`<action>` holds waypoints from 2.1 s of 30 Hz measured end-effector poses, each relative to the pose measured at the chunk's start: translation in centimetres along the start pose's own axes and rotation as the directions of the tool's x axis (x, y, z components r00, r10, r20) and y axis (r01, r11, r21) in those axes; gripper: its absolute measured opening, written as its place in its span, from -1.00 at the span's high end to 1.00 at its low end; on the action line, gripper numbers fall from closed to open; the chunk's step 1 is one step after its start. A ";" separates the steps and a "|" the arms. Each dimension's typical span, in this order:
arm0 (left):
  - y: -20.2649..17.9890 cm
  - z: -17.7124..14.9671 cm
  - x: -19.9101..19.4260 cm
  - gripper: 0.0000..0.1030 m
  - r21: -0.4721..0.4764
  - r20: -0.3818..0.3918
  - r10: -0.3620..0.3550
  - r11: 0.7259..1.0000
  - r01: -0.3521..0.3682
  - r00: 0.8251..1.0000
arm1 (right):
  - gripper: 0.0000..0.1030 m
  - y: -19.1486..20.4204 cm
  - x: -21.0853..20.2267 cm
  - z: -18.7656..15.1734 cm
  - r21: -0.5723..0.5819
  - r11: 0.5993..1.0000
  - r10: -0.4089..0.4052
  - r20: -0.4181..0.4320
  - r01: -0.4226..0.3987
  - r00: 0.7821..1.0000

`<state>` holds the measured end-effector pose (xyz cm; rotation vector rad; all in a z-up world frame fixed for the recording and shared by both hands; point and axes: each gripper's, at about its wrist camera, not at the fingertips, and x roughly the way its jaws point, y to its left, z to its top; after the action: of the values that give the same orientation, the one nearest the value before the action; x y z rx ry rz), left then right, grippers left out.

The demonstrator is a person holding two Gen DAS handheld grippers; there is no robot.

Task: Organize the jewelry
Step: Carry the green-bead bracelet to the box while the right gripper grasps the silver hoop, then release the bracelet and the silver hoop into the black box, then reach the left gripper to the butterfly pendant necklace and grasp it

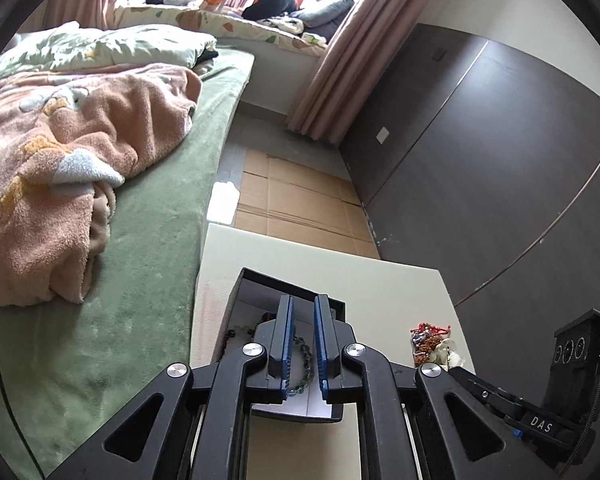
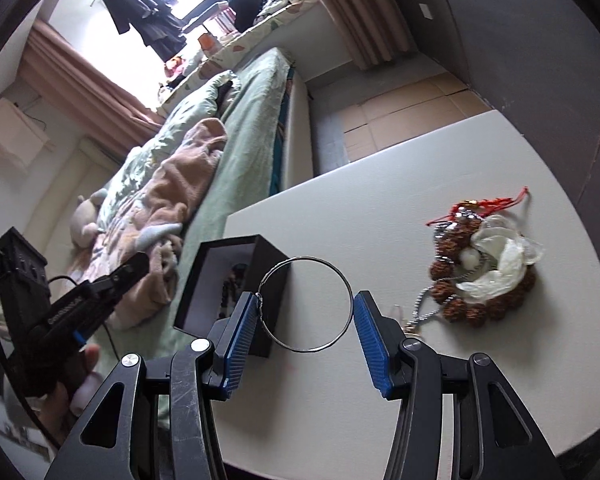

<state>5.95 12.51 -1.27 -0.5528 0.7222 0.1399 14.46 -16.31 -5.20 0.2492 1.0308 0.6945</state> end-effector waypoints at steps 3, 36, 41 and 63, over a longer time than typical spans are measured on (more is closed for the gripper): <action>0.8 0.3 -0.6 -0.29 -0.038 0.033 0.006 0.999 -0.005 0.999 | 0.01 1.5 1.0 -0.1 -0.002 0.998 0.061 0.001 -0.061 0.998; 0.3 -0.9 -1.8 -0.46 -0.026 0.155 0.145 0.989 -0.142 0.977 | -1.00 2.5 -0.4 -0.2 -0.026 0.997 0.069 0.112 -0.066 0.991; -1.6 -1.5 -2.0 -0.46 0.022 0.187 0.190 0.980 -0.197 0.964 | -1.00 1.1 -2.8 -0.1 -0.018 0.999 0.033 0.167 -0.030 0.985; -10.2 -5.4 1.1 -0.46 0.296 0.012 0.006 0.955 -0.010 1.000 | -1.00 -6.3 -9.7 -1.0 0.020 0.982 -0.191 0.146 0.190 0.971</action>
<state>6.73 0.96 -0.93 -0.2617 0.7188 0.0405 13.05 -27.42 -2.08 0.2003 0.9023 0.4916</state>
